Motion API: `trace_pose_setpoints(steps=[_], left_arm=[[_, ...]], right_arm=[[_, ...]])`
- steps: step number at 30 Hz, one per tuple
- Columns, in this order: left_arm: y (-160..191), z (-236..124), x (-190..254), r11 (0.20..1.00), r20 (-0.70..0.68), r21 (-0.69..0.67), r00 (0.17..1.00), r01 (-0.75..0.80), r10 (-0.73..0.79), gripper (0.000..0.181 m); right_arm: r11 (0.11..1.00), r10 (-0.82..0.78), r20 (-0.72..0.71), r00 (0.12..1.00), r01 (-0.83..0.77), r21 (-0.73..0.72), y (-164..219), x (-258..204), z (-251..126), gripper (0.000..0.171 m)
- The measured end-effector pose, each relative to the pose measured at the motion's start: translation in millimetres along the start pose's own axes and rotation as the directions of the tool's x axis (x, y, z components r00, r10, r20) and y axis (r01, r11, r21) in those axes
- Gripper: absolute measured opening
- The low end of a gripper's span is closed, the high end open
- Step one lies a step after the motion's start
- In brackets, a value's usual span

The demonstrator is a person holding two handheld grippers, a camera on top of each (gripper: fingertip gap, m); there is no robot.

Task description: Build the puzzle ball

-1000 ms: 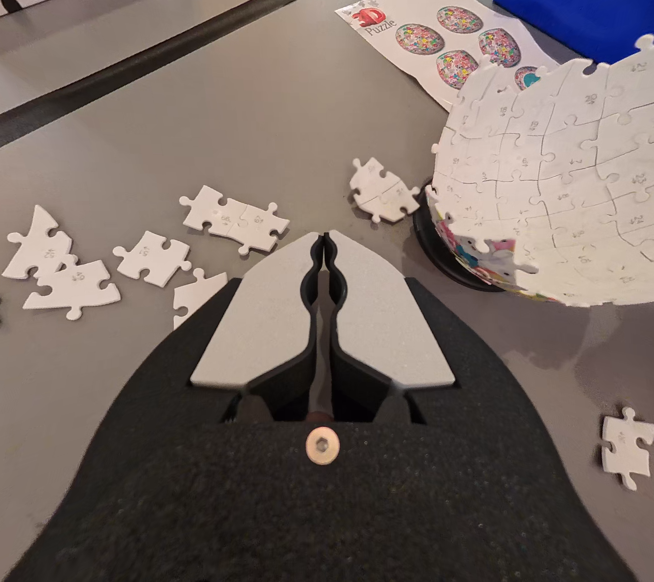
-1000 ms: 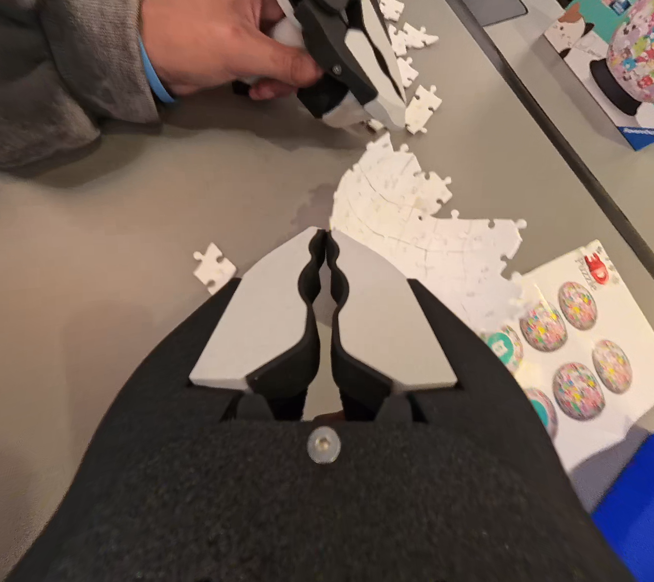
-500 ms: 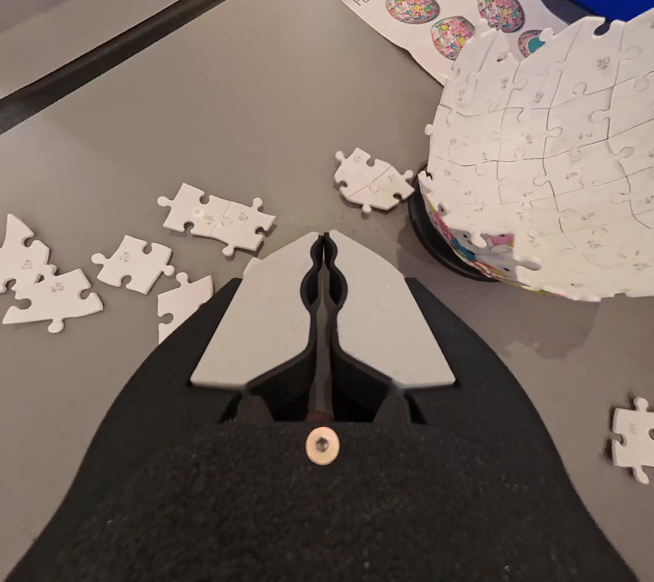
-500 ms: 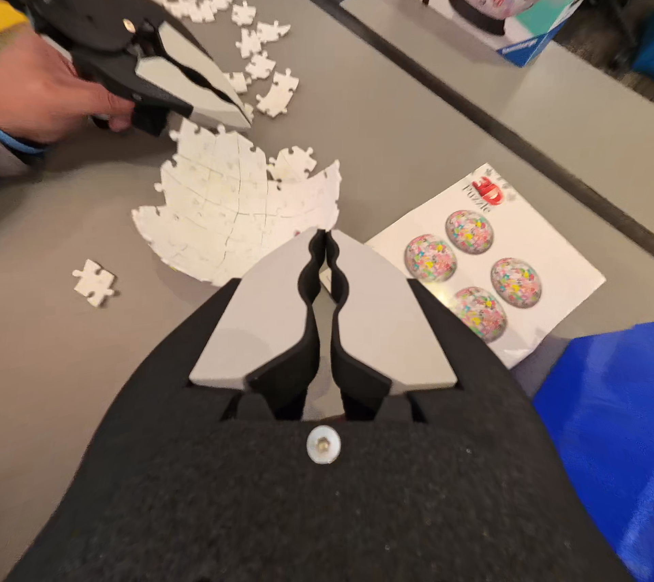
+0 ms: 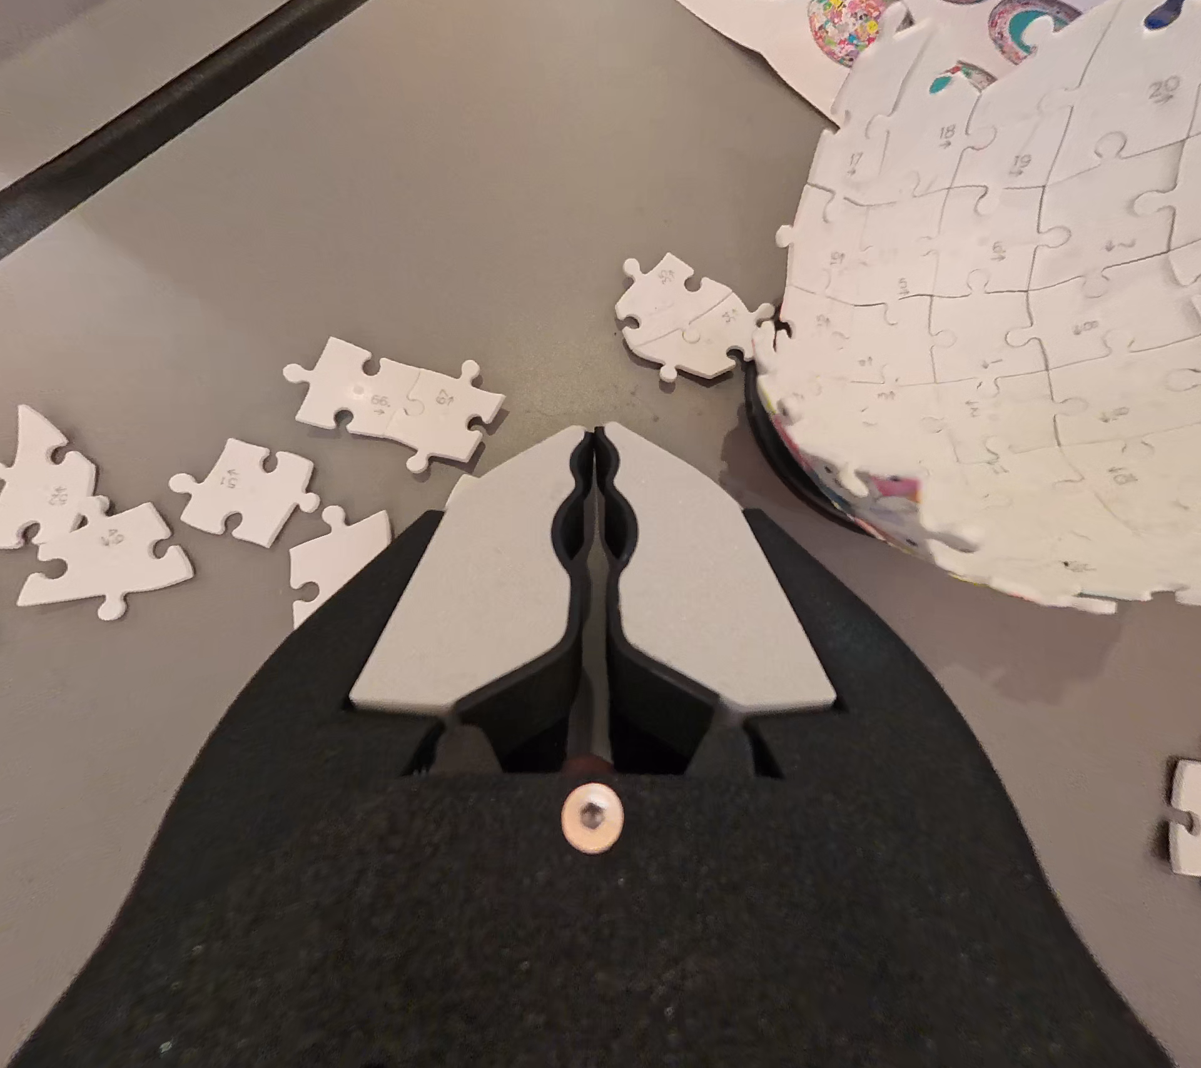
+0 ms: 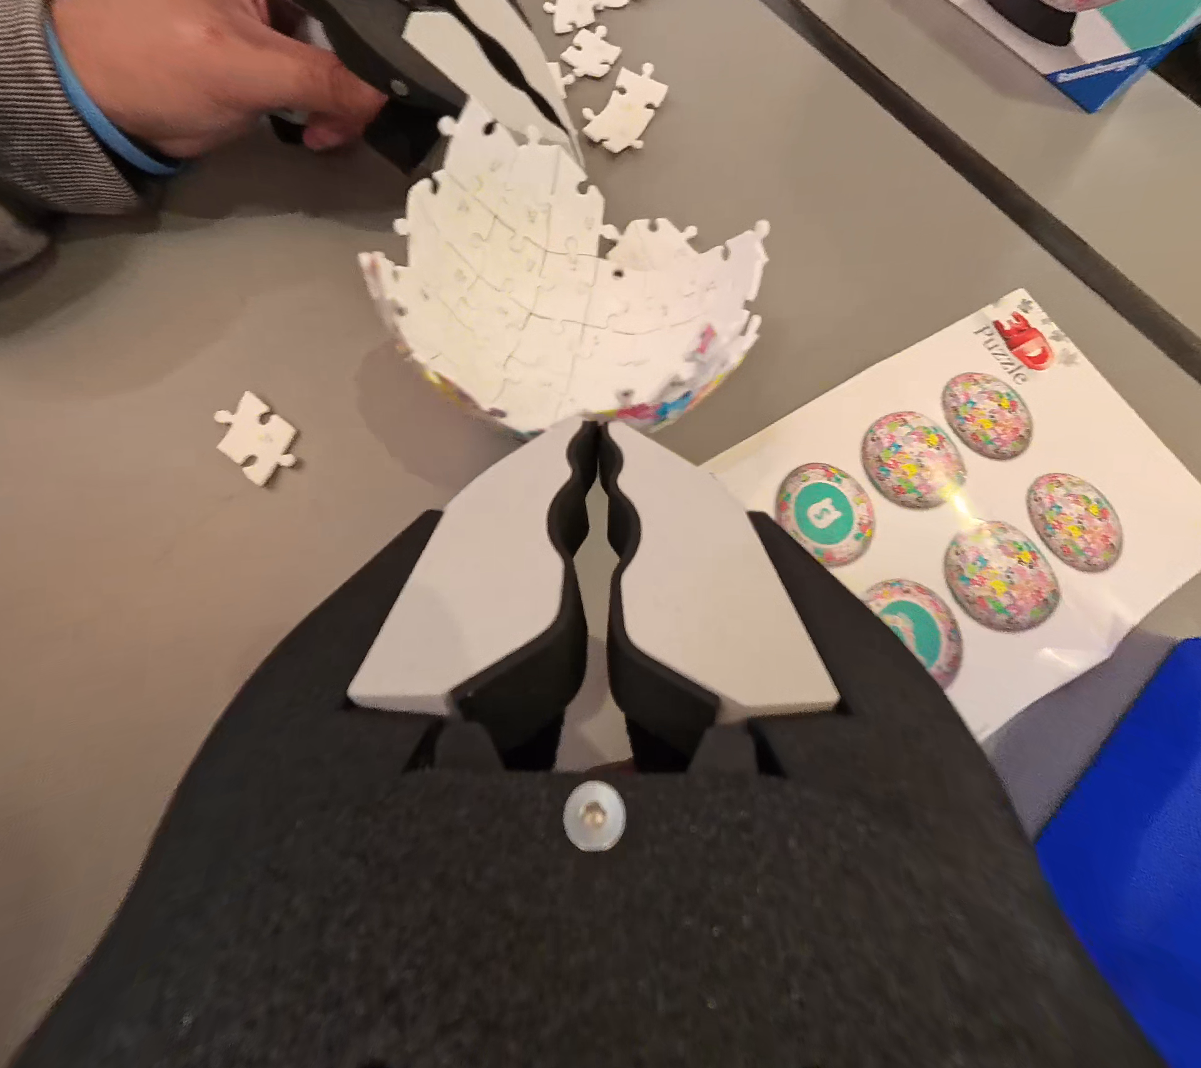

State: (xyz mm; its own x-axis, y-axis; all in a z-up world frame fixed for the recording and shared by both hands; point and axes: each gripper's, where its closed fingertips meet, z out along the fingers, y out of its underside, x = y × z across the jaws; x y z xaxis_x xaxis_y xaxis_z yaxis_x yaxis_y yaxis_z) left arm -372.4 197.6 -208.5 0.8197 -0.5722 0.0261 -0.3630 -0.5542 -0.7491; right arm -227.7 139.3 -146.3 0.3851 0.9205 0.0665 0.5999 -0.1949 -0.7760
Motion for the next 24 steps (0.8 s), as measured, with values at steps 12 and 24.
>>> trace_pose_setpoints(steps=[12, 24], left_arm=[[1.0, -2.5, -7.6, 0.999, -0.006, 0.003, 0.999, 0.048, -0.048, 0.0], [11.4, -1.3, 3.3, 0.997, -0.057, -0.067, 0.998, 0.03, -0.034, 0.0]], right_arm=[[0.97, 0.101, -0.106, 0.989, -0.074, 0.234, -53.3, 87.7, -6.7, 0.0], [0.972, -0.158, 0.141, 0.977, 0.178, -0.15, 21.8, 72.4, 96.1, 0.0]])
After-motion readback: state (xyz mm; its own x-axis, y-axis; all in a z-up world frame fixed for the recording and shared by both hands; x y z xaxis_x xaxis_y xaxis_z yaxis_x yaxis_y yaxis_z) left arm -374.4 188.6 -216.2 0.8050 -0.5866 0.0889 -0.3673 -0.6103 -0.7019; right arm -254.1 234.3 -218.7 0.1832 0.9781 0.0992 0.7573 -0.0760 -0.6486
